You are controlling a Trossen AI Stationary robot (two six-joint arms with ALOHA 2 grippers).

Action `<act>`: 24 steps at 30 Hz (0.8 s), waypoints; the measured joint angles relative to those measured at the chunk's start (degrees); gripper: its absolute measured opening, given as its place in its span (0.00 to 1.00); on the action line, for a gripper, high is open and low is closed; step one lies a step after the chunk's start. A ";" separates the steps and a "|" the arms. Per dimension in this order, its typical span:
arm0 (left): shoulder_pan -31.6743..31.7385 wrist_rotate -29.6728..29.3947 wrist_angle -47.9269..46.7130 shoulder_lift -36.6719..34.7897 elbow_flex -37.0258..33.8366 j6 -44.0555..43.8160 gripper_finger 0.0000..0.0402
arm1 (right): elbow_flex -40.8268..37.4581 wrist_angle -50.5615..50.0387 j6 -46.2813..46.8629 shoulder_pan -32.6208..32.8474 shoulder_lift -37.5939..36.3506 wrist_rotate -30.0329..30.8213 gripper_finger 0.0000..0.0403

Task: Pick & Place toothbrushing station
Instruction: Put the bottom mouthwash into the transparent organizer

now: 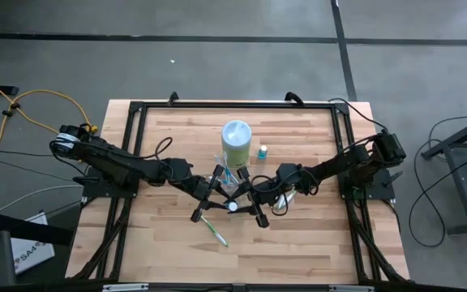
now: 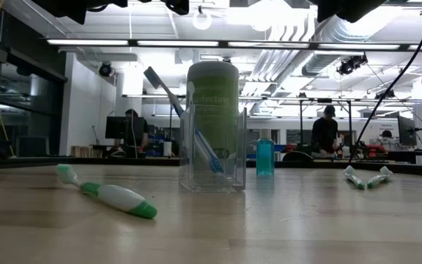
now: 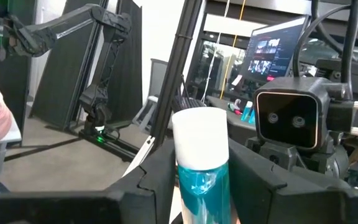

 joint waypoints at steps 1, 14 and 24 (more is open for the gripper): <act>0.00 0.00 -0.03 0.00 0.00 -0.01 0.25 | 0.00 -0.12 0.01 0.00 0.00 0.00 0.31; 0.00 -0.02 0.01 0.00 0.00 -1.10 0.25 | 0.00 -0.24 1.25 -0.42 0.00 -0.04 0.21; -0.28 -0.08 -0.39 0.00 0.00 -0.93 0.32 | 0.00 -0.48 2.64 -0.44 0.00 -0.03 0.21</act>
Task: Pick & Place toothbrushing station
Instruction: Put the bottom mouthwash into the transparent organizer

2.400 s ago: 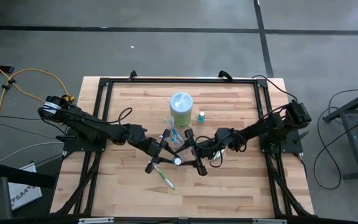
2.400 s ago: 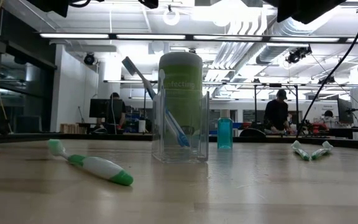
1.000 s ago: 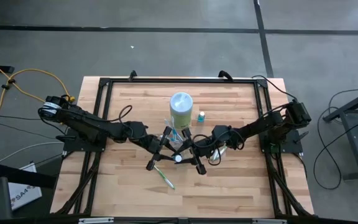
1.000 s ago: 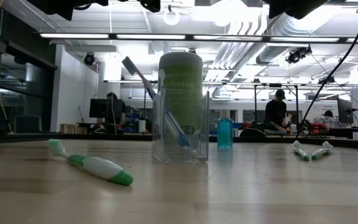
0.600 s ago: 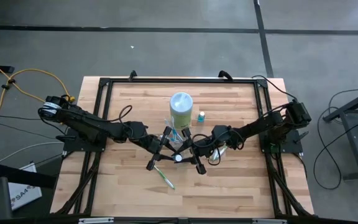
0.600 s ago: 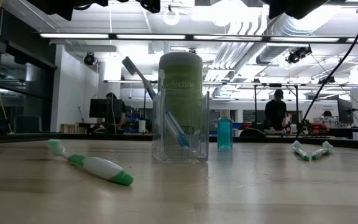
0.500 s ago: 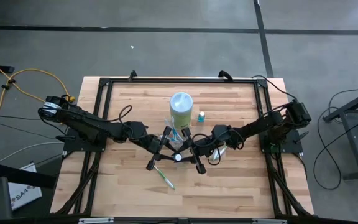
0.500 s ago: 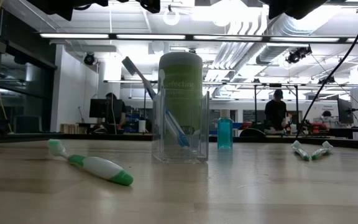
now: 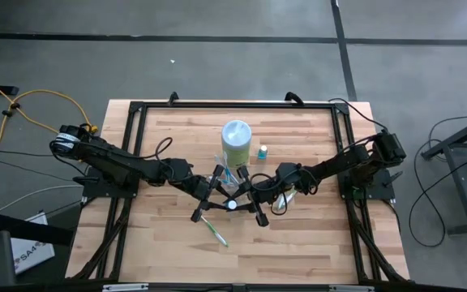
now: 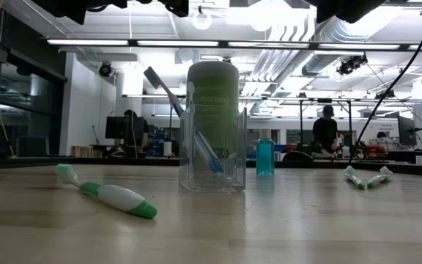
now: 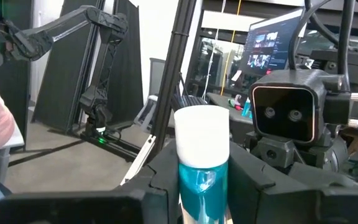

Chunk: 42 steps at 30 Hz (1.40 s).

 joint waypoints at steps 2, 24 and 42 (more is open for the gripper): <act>0.00 0.01 0.00 0.00 0.00 0.02 0.32 | 0.00 0.00 0.00 0.00 0.00 -0.02 0.21; -0.42 -0.13 -3.84 0.00 0.00 1.37 0.45 | -0.02 -3.66 1.68 0.33 0.12 -0.19 0.21; -1.59 -5.35 -13.96 -1.07 0.00 2.49 0.45 | -0.02 -9.26 3.42 1.32 0.11 3.34 0.21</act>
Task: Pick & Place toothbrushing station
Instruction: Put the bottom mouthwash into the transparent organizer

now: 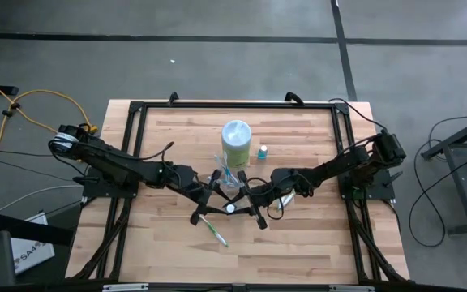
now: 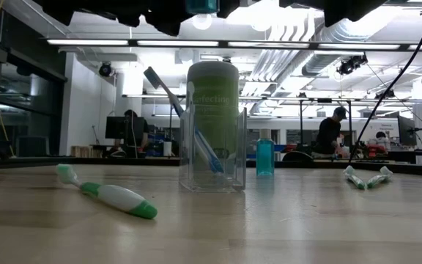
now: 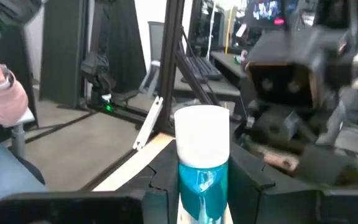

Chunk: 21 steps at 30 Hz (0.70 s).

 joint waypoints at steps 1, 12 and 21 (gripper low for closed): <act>0.00 -1.03 -1.29 -0.73 0.00 -0.35 0.45 | 0.00 -0.56 0.00 0.06 0.00 0.47 0.21; -4.41 -11.64 -18.00 -11.34 -0.04 -3.37 0.45 | 0.00 -1.92 1.23 0.37 -0.02 3.98 0.21; -10.26 -17.65 -21.65 -13.11 -0.04 -7.11 0.45 | -0.13 -3.83 3.51 -1.75 -0.04 7.29 0.21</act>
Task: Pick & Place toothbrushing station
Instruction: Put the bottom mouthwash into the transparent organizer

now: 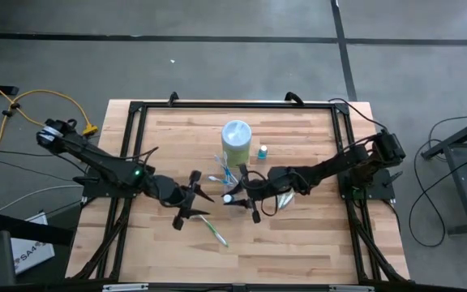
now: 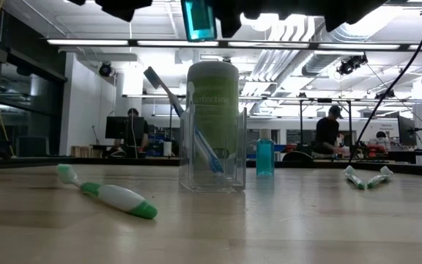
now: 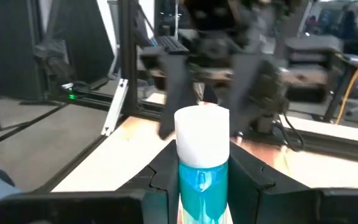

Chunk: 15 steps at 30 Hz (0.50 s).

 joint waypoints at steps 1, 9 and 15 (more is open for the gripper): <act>-0.61 -0.59 -0.22 0.00 0.00 -0.39 0.45 | -0.24 0.02 0.54 -0.40 -0.01 0.01 0.21; -4.61 -4.99 -1.15 0.00 -0.02 -1.37 0.45 | -1.29 4.56 2.53 -2.87 5.28 1.88 0.21; -5.95 -5.96 -1.12 0.00 -0.02 -1.62 0.45 | -1.28 10.64 2.48 -3.69 9.28 5.42 0.21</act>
